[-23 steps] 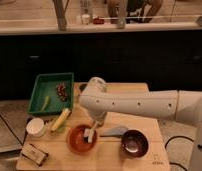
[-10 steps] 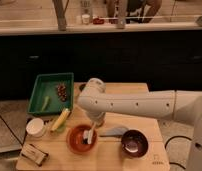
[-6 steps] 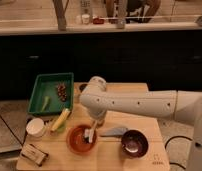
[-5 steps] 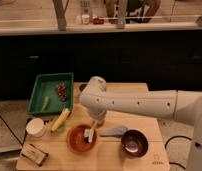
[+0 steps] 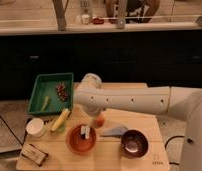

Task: Wipe red bowl with brush

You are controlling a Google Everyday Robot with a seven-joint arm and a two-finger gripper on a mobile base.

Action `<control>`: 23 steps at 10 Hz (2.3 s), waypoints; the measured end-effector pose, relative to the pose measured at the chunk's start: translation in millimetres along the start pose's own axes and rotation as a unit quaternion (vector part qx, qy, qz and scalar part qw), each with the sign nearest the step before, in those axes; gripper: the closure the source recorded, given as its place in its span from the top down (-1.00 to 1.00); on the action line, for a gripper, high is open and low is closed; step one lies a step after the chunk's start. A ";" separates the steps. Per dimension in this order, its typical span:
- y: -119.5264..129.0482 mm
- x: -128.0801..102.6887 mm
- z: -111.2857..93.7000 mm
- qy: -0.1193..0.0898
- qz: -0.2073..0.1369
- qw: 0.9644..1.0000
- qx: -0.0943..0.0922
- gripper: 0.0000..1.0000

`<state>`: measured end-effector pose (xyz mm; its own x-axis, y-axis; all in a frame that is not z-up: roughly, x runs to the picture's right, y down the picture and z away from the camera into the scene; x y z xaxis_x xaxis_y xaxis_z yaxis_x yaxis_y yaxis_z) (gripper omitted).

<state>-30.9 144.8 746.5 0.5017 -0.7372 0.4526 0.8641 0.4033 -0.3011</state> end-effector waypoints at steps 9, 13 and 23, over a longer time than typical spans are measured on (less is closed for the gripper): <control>22.8 -39.3 10.5 -0.050 -0.103 0.993 0.012 -1.00; 16.1 0.7 19.7 -0.033 -0.072 0.997 -0.012 -1.00; -18.3 -58.7 13.8 -0.043 -0.142 0.989 -0.005 -1.00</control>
<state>-75.6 188.2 737.0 0.2398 -0.7712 0.5897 0.9707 0.1796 -0.1599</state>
